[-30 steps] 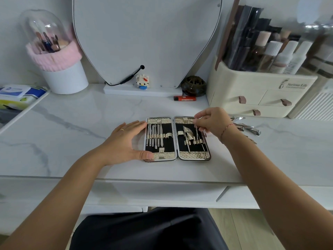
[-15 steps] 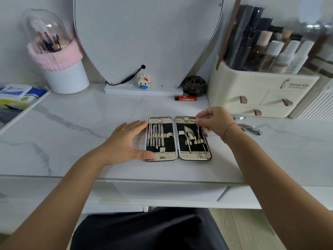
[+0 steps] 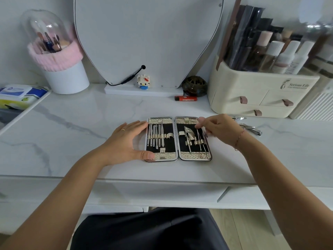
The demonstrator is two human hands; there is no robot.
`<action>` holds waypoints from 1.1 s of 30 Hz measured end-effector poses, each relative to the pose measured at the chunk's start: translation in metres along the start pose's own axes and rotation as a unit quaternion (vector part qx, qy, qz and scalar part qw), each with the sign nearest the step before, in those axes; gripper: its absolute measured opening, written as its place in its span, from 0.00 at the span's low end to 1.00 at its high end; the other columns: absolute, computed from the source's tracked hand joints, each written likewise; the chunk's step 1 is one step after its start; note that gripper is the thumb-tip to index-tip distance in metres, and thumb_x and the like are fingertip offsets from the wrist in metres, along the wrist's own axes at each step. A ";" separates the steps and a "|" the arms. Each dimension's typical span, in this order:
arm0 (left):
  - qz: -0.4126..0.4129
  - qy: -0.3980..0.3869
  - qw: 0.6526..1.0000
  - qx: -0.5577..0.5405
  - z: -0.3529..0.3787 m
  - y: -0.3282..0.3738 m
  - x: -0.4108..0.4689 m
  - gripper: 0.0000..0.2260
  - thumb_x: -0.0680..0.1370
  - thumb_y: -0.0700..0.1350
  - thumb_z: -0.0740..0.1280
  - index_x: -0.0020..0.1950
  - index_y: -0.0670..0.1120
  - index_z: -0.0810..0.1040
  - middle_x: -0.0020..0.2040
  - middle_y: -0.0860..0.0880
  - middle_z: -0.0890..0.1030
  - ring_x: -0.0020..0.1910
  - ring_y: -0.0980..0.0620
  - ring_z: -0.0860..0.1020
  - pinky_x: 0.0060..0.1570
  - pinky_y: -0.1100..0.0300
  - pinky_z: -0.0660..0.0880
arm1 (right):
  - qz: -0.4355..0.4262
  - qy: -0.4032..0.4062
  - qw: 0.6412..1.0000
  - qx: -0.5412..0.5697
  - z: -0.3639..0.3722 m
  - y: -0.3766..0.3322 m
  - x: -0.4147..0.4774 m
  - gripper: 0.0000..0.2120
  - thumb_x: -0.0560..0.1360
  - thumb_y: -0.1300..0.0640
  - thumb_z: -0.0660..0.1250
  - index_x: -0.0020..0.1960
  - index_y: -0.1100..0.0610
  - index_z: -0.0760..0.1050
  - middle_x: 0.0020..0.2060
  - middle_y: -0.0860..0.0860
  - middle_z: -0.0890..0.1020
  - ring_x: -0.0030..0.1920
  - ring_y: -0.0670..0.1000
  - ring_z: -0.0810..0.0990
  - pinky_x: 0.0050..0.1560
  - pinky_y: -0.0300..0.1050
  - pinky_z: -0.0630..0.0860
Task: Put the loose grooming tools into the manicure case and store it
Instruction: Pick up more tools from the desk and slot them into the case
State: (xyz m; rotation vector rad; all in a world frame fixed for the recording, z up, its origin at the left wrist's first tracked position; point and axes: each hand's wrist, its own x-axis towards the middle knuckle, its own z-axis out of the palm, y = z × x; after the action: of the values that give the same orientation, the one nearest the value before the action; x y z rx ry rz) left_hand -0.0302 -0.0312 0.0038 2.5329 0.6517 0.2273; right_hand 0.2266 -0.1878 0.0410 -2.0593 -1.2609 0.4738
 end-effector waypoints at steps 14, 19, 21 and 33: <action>-0.003 -0.001 1.000 -0.002 -0.001 0.002 -0.001 0.56 0.54 0.82 0.56 0.76 0.56 0.50 0.76 0.58 0.54 0.73 0.63 0.48 0.72 0.59 0.40 | 0.017 0.153 0.987 -0.050 -0.044 0.028 -0.014 0.06 0.73 0.55 0.69 0.41 0.56 0.82 0.28 0.53 0.79 0.32 0.43 0.73 0.32 0.35 0.66; 0.002 0.004 1.000 0.001 -0.001 0.002 -0.001 0.56 0.54 0.82 0.56 0.76 0.56 0.51 0.76 0.57 0.55 0.72 0.65 0.48 0.71 0.60 0.40 | 0.058 0.095 0.987 -0.113 -0.042 0.034 -0.020 0.03 0.68 0.57 0.74 0.38 0.56 0.81 0.30 0.47 0.78 0.35 0.45 0.74 0.38 0.40 0.69; 0.001 0.002 1.000 0.001 -0.001 0.002 -0.001 0.56 0.54 0.82 0.56 0.76 0.55 0.51 0.76 0.57 0.55 0.72 0.64 0.48 0.72 0.60 0.40 | 0.065 0.084 0.986 -0.126 -0.039 0.034 -0.021 0.04 0.67 0.56 0.74 0.35 0.54 0.80 0.31 0.50 0.79 0.36 0.50 0.75 0.39 0.43 0.72; 0.003 0.003 1.000 0.003 -0.002 0.004 -0.001 0.56 0.54 0.82 0.56 0.76 0.56 0.50 0.75 0.57 0.55 0.72 0.65 0.48 0.70 0.61 0.40 | 0.097 0.065 0.979 -0.170 -0.041 0.031 -0.014 0.03 0.69 0.58 0.71 0.38 0.56 0.81 0.34 0.53 0.80 0.38 0.53 0.76 0.39 0.42 0.70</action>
State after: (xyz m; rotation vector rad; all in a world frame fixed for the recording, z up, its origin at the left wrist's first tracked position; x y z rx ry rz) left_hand -0.0301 -0.0337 0.0074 2.5409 0.6483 0.2342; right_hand 0.2654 -0.2247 0.0479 -2.4714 -1.1286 0.2132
